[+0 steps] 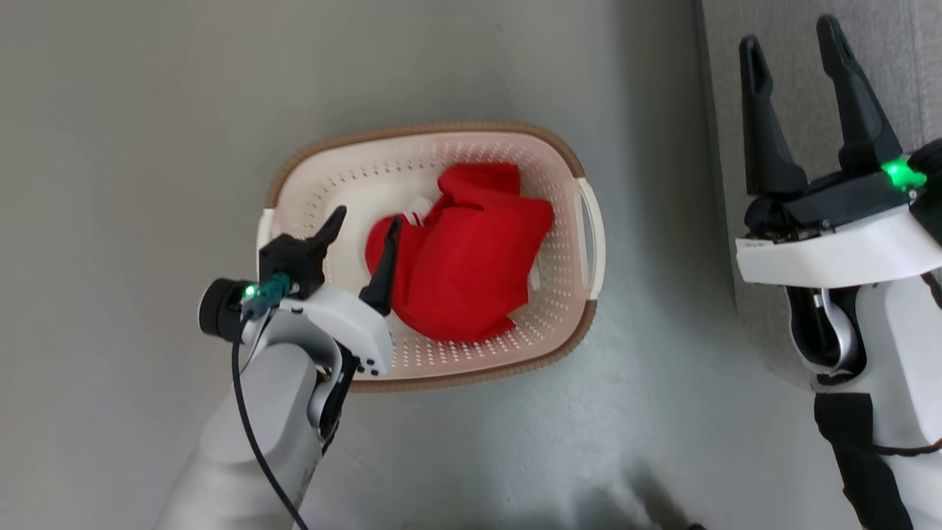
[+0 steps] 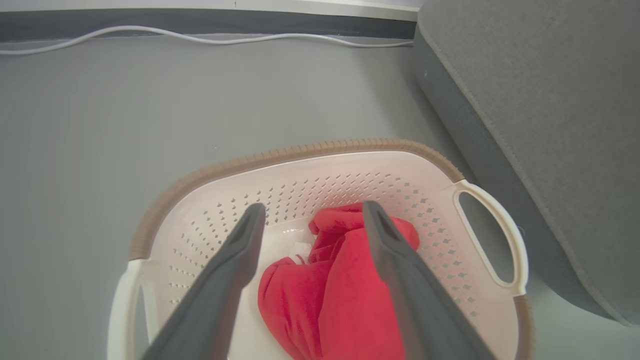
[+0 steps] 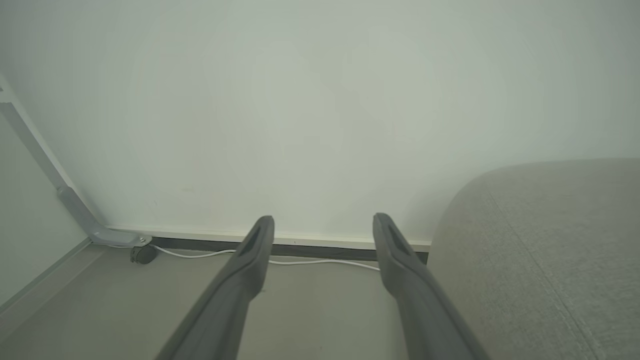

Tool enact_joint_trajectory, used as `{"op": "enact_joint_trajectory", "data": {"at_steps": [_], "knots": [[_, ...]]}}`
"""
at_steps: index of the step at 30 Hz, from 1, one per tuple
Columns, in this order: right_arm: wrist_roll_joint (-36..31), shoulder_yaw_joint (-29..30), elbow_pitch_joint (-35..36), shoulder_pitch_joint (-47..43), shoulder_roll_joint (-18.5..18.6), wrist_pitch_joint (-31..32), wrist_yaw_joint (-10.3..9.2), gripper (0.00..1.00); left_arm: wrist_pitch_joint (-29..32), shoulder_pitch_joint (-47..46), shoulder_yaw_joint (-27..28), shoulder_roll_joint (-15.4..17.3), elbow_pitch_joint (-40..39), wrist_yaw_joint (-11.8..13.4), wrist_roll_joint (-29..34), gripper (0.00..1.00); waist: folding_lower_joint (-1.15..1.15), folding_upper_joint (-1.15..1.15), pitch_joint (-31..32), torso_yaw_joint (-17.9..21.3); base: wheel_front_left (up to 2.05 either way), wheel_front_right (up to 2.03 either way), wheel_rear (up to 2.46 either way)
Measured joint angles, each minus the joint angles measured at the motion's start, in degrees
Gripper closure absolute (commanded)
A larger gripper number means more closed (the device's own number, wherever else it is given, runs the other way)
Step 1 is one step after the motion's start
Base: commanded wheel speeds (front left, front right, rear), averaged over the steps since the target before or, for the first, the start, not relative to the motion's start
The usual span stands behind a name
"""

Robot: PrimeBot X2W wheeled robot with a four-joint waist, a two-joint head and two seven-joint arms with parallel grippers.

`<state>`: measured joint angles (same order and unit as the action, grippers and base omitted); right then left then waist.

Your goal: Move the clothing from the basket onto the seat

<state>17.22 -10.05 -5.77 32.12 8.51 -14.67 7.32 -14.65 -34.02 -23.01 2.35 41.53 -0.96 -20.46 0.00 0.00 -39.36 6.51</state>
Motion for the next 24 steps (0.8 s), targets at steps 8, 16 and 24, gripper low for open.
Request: {"op": "enact_joint_trajectory", "data": {"at_steps": [8, 16, 24], "knots": [[0.4, -1.8, 1.7, 4.1, -0.9, 0.0, 0.0, 0.0, 0.0, -9.5, -4.3, 0.0, 9.7, -1.9, -0.8, 0.0, 0.0, 0.0, -8.3, 3.5, 0.0, 0.0, 0.0], [0.9, -2.7, 2.7, 6.3, -1.5, 0.0, 0.0, 0.0, 0.0, -17.1, -6.9, 0.0, 17.3, -3.1, -0.3, 0.0, 0.0, 0.0, -14.0, 5.8, 0.0, 0.0, 0.0], [2.0, -3.4, 3.2, 7.6, -2.6, 0.0, 0.0, 0.0, 0.0, -23.4, -8.4, 0.3, 26.1, -4.1, 1.2, 0.0, 0.0, 0.0, -17.4, 8.3, 0.0, 0.0, 0.0]]}}
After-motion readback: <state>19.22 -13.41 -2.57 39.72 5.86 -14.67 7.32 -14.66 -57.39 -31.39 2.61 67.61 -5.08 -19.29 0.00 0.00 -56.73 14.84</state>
